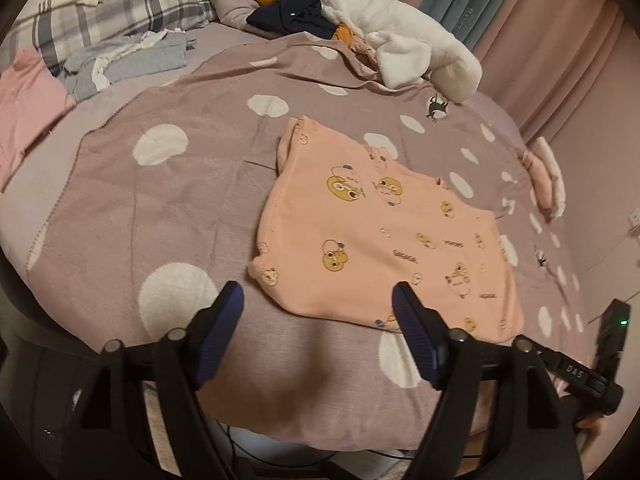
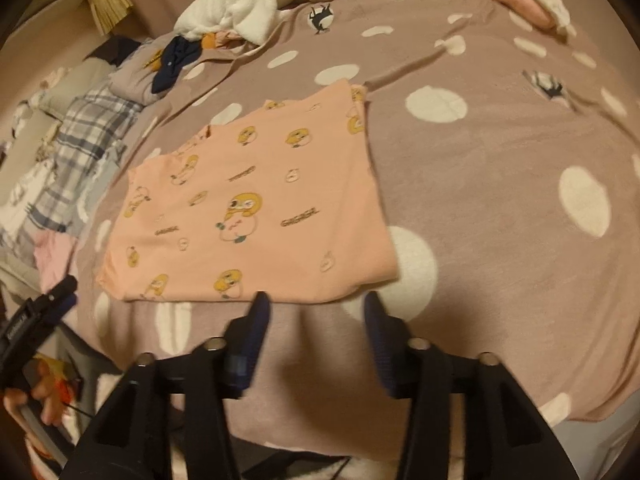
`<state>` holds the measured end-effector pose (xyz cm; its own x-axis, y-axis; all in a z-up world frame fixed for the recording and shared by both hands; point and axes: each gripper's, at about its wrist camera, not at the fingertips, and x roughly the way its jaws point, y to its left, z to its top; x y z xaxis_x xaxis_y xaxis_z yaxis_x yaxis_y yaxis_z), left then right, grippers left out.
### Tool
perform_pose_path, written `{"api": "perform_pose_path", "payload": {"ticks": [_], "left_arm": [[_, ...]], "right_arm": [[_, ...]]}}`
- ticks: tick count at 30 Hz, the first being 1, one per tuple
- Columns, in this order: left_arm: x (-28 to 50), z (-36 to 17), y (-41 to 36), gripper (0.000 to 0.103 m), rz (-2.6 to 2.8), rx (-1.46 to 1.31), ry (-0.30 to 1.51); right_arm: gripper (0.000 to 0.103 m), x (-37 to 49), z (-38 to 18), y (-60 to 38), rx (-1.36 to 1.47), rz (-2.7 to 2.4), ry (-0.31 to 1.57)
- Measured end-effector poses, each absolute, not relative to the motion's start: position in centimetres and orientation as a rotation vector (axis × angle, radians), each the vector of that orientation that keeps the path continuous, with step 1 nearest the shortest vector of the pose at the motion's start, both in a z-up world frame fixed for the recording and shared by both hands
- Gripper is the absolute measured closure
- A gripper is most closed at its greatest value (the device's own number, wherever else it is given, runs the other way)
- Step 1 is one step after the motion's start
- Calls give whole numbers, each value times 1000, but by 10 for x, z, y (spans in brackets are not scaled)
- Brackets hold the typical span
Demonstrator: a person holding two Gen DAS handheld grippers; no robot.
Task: Fold small clothes
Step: 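Open both grippers and lift them off the onesie, then grasp the side edge of the onesie with the right gripper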
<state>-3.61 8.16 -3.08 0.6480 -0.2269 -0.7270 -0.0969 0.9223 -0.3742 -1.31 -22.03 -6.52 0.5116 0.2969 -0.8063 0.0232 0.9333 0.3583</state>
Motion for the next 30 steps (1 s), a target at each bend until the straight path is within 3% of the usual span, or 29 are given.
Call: {"api": "perform_pose_path", "payload": {"ticks": [4, 8, 19, 26, 29, 30], "left_arm": [[-35, -32, 82, 9, -122, -439, 867], [-37, -32, 81, 2, -151, -474, 848], [-34, -37, 72, 1, -152, -338, 838], [-25, -44, 70, 1, -179, -290, 858], [-24, -45, 69, 1, -182, -270, 872], [-24, -45, 68, 1, -186, -268, 870]], "right_arm": [[40, -10, -78, -228, 506, 215, 1057], [40, -4, -95, -231, 657, 272, 1084], [40, 20, -116, -253, 1006, 272, 964], [40, 36, -114, -247, 1003, 275, 928], [61, 39, -114, -249, 960, 265, 935], [74, 40, -114, -247, 949, 266, 949]]}}
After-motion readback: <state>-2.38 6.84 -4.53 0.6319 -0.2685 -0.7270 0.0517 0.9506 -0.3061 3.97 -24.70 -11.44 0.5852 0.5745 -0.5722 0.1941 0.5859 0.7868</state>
